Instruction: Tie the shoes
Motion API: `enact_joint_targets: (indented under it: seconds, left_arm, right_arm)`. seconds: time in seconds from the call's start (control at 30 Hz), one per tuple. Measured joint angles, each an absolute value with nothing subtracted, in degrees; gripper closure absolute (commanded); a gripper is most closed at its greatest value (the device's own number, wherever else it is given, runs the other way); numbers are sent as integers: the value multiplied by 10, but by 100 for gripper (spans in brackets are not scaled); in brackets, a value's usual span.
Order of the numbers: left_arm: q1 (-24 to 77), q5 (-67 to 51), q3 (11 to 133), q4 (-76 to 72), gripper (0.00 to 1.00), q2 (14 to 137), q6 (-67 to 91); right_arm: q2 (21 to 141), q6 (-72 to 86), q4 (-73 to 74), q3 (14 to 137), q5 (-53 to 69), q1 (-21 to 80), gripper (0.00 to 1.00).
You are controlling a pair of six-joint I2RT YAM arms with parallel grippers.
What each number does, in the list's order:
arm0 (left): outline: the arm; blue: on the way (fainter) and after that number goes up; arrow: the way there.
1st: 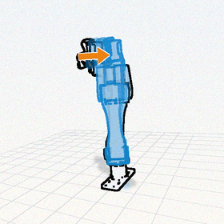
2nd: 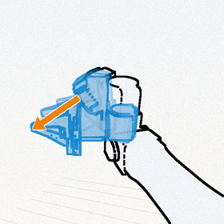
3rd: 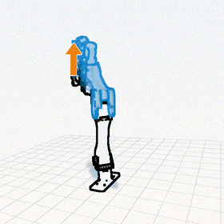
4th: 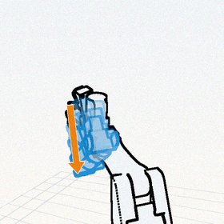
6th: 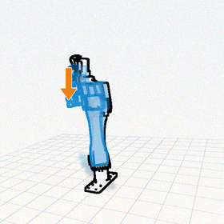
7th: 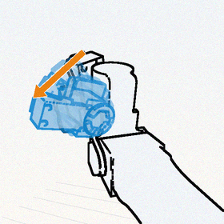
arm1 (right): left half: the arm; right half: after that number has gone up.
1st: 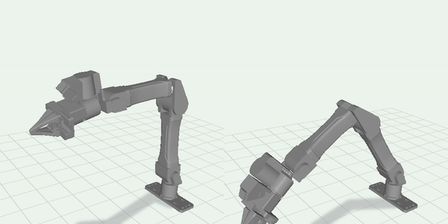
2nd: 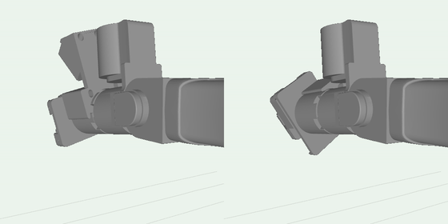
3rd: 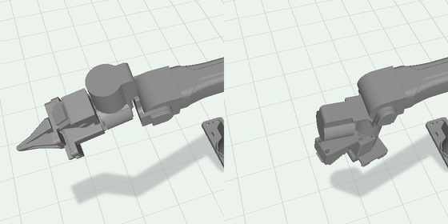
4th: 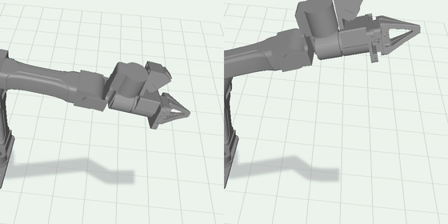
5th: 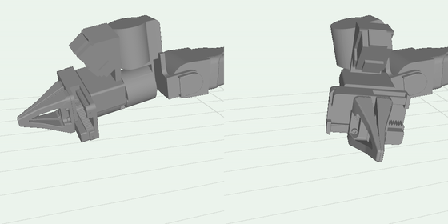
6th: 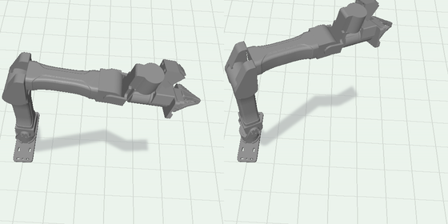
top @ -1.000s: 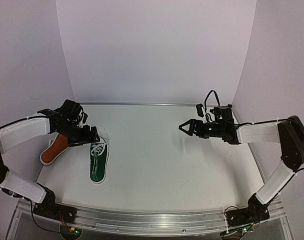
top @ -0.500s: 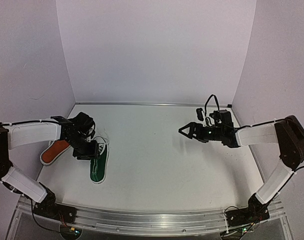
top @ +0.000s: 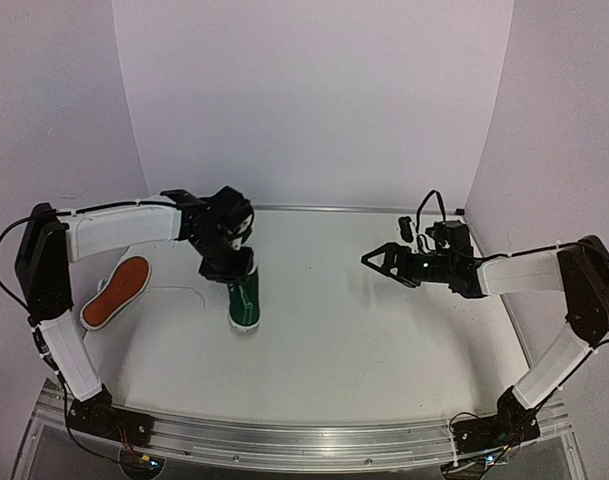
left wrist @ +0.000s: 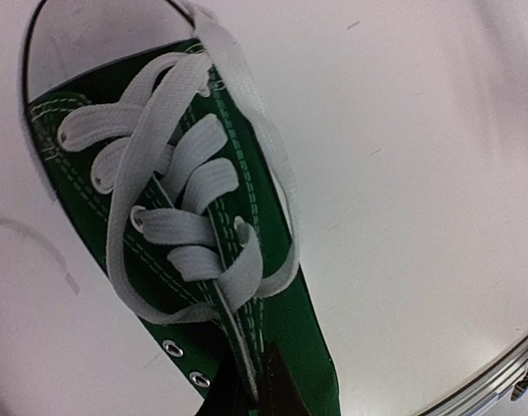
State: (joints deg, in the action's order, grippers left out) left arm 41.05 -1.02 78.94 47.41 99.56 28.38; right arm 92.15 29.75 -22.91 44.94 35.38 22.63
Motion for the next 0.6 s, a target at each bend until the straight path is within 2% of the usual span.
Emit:
enact_joint_targets:
  seconds: [0.13,0.3,0.4,0.6]
  left_arm:
    - [469,-10,971,464,100,1066,248]
    - [508,-42,1078,448,100,1087,215]
    - [510,-65,1076,434,100,1091,208]
    - [504,-99,976,399,100,1125,212]
  right_arm:
    - [871,314,-232,413,369,176,2]
    - [804,320,-225,363,380,95,2]
    - [779,315,-214,349,383,87,2]
    - [773,305,-198,339,389,87,2]
